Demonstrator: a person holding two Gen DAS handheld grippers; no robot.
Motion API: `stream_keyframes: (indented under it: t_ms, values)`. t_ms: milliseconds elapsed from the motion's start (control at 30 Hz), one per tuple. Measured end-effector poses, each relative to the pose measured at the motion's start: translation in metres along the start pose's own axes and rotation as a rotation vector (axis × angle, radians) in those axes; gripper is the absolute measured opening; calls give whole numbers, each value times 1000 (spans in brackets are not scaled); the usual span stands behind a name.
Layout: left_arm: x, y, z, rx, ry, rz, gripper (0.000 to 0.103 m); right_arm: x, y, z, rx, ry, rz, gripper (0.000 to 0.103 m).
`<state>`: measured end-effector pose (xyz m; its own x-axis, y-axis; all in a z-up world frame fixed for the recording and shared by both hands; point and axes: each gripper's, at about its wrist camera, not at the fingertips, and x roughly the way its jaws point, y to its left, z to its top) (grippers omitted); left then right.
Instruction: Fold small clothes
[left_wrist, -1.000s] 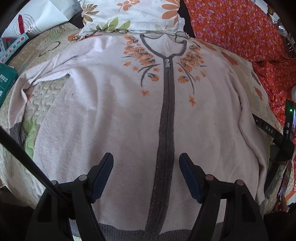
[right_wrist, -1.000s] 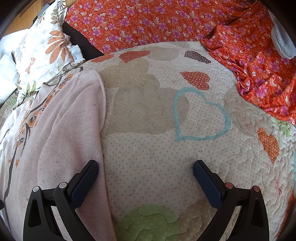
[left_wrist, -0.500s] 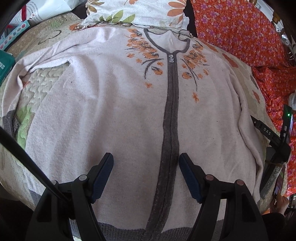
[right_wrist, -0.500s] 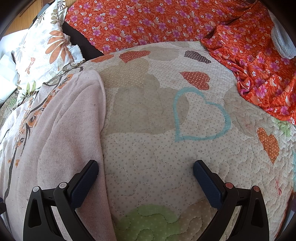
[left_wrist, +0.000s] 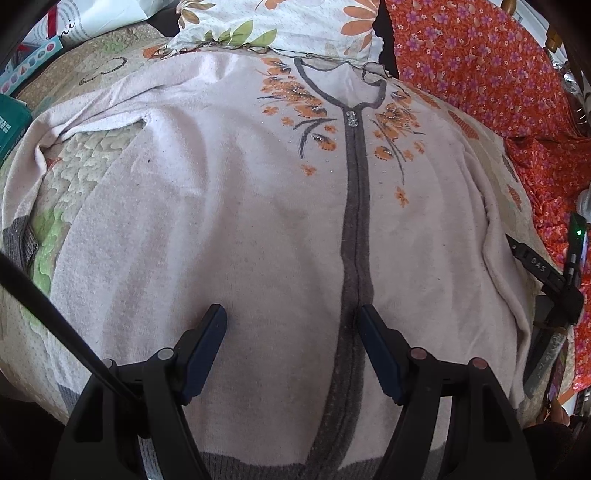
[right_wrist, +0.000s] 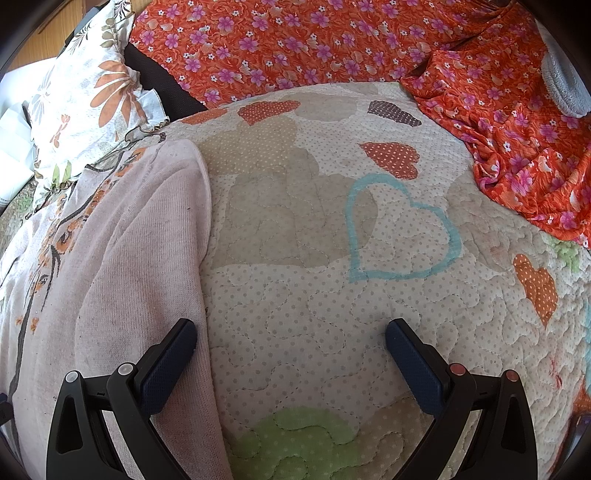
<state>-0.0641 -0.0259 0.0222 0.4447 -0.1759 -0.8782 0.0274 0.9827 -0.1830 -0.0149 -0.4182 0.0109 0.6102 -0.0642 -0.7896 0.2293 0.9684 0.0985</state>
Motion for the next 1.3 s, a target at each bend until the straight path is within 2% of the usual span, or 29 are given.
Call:
stream_keyframes:
  t_ms: [167,433,867,1300]
  values:
    - [3,-8,2,39,-33,42,73,0,0,0,0,0,0,103]
    - [14,-21,0,106,-79,109,84,0,0,0,0,0,0,103]
    - [19,-19,-7,102,-135,143,100,0,0,0,0,0,0,103]
    - [18,-17,-11,109,-161,144,103,0,0,0,0,0,0,103]
